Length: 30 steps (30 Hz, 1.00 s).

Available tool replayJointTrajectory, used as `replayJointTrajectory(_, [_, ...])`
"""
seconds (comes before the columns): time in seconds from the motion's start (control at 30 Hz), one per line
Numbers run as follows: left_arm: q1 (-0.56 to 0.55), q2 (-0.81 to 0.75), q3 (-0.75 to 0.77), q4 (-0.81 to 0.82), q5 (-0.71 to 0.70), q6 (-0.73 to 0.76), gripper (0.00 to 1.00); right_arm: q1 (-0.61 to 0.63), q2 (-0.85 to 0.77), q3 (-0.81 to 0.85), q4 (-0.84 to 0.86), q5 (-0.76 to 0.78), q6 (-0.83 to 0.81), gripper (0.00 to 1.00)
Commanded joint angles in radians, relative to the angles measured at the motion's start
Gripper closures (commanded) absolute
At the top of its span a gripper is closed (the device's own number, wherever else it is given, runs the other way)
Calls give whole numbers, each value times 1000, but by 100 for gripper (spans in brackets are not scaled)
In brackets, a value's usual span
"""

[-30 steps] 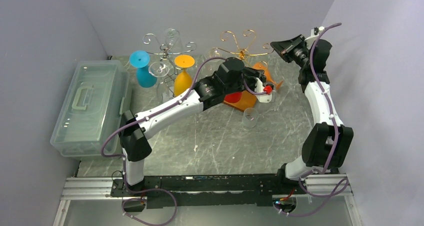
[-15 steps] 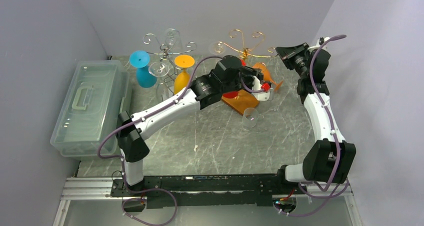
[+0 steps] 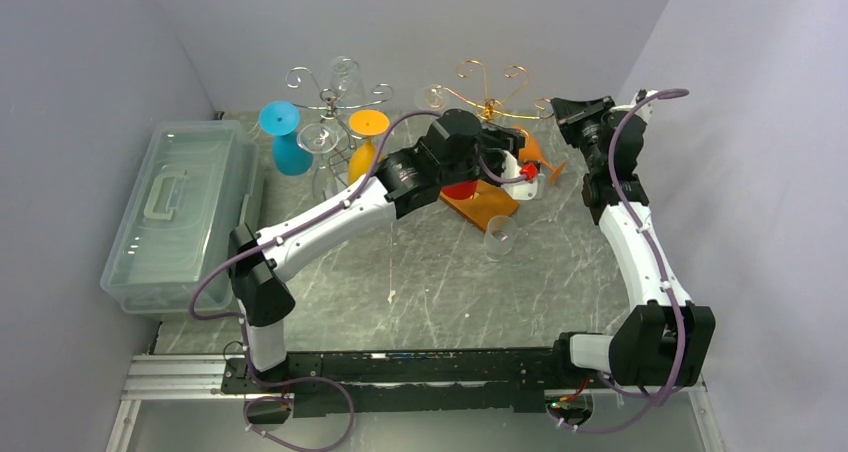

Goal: Place the wine glass upside down on the wine glass rack
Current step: Adjust the wine rack at the center of the board.

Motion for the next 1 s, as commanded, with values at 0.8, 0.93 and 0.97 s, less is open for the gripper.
replayJointTrajectory(0.8, [19,93,186,-139,-71,28,97,68,-147,-151,-95,167,-26,100])
replayJointTrajectory(0.93, [34,56,141,-132,-76,28,97,68,-178,-187,-99,173,-25,100])
replayJointTrajectory(0.97, [37,49,131,-131,-78,31,98,68,-178,-192,-100,166,-21,100])
